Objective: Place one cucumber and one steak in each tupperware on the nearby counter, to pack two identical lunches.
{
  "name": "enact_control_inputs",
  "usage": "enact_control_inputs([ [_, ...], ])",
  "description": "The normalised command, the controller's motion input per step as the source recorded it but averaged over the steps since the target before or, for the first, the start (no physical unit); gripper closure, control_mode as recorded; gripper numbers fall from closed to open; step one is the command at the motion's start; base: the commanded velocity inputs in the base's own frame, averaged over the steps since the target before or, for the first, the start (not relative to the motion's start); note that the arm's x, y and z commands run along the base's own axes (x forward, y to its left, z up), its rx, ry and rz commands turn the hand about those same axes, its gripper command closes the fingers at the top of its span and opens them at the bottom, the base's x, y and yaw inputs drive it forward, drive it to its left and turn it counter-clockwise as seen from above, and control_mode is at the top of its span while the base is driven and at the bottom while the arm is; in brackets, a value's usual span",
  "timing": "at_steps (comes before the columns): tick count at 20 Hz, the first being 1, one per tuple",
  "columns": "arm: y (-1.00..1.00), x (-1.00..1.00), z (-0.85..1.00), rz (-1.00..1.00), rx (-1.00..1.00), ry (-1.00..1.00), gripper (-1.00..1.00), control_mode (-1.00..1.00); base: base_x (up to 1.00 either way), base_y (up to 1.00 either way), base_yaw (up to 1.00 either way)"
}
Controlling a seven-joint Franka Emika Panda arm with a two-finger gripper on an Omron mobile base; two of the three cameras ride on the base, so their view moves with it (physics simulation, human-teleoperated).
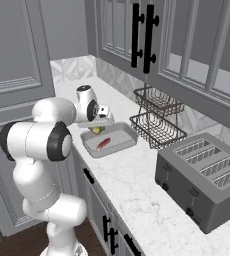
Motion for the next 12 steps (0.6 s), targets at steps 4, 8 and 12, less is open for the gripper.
enact_control_inputs([
  [4, 0.0, 0.61, 0.0, 0.0, 0.0, 0.06, 1.0, -1.0, 0.0, 0.0, 0.0],
  [8, 0.0, 0.26, -0.31, 0.0, 0.0, -0.02, 1.0, -1.0, 0.0, 0.0, 0.0],
  [12, -0.08, -0.09, -0.62, 0.01, 0.0, -0.06, 1.0, -1.0, 0.0, 0.0, 0.0],
])
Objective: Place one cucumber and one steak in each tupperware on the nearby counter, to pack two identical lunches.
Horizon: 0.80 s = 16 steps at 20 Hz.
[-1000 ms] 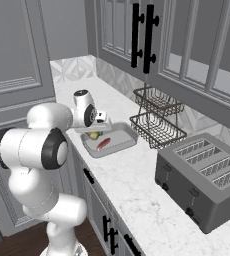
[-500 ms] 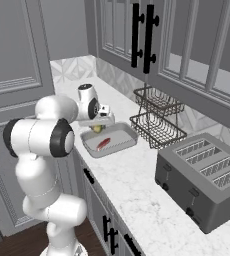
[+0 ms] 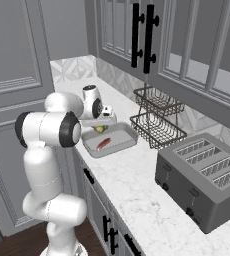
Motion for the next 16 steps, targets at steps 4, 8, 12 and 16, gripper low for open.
enact_control_inputs([
  [4, -0.01, -0.01, -0.22, 0.02, 0.0, -0.06, 1.0, -1.0, 0.0, 0.0, 0.0],
  [8, 0.0, 0.0, 0.0, 0.0, 0.0, 0.0, -1.0, -1.0, 0.0, 0.0, 0.0],
  [12, 0.0, 0.0, 0.01, 0.0, 0.0, 0.01, -1.0, -1.0, 0.0, 0.0, 0.0],
  [16, 0.0, 0.04, 0.09, 0.0, -0.01, 0.07, -1.0, -1.0, 0.0, 0.0, 0.0],
])
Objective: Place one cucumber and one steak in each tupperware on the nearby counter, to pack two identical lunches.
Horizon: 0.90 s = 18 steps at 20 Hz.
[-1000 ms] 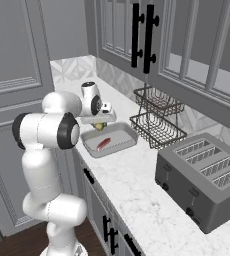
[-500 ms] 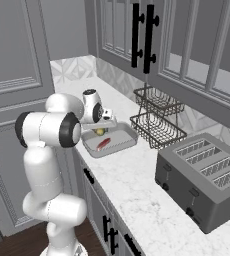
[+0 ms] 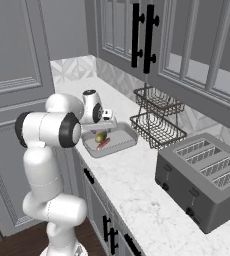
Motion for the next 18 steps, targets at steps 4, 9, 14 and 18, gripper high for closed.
enact_control_inputs([
  [4, 0.0, -0.02, 0.35, 0.0, 0.0, 0.04, -1.0, -1.0, 0.0, 0.0, 0.0],
  [9, -0.01, -0.59, 0.16, 0.0, 0.0, -0.04, -1.0, -1.0, 0.0, 0.0, 0.0],
  [14, 0.0, -0.32, 0.0, 0.0, 0.0, -0.03, -1.0, -1.0, 0.0, 0.0, 0.0],
  [18, 0.0, -0.26, 0.0, 0.0, 0.0, -0.02, -1.0, -1.0, 0.0, 0.0, 0.0],
])
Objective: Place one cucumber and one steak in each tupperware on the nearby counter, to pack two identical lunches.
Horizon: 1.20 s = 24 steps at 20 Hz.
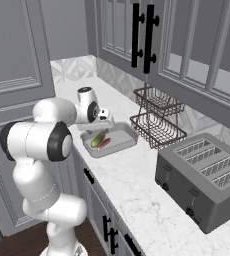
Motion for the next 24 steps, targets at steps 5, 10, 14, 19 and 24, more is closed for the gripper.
enact_control_inputs([
  [5, 0.0, -0.33, 0.03, 0.0, 0.0, -0.03, -1.0, -1.0, 0.0, 0.0, 0.0],
  [10, -0.01, -0.57, 0.0, 0.01, 0.0, -0.06, -1.0, -1.0, 0.0, 0.0, 0.0],
  [14, -0.01, -0.56, 0.01, 0.0, 0.0, 0.0, -1.0, -1.0, 0.0, 0.0, 0.0],
  [19, 0.0, -0.59, 0.15, 0.0, 0.0, 0.01, -1.0, -1.0, 0.0, 0.0, 0.0],
  [24, 0.0, -0.6, 0.0, 0.01, 0.18, -0.08, -1.0, -1.0, 0.0, 0.0, 0.0],
])
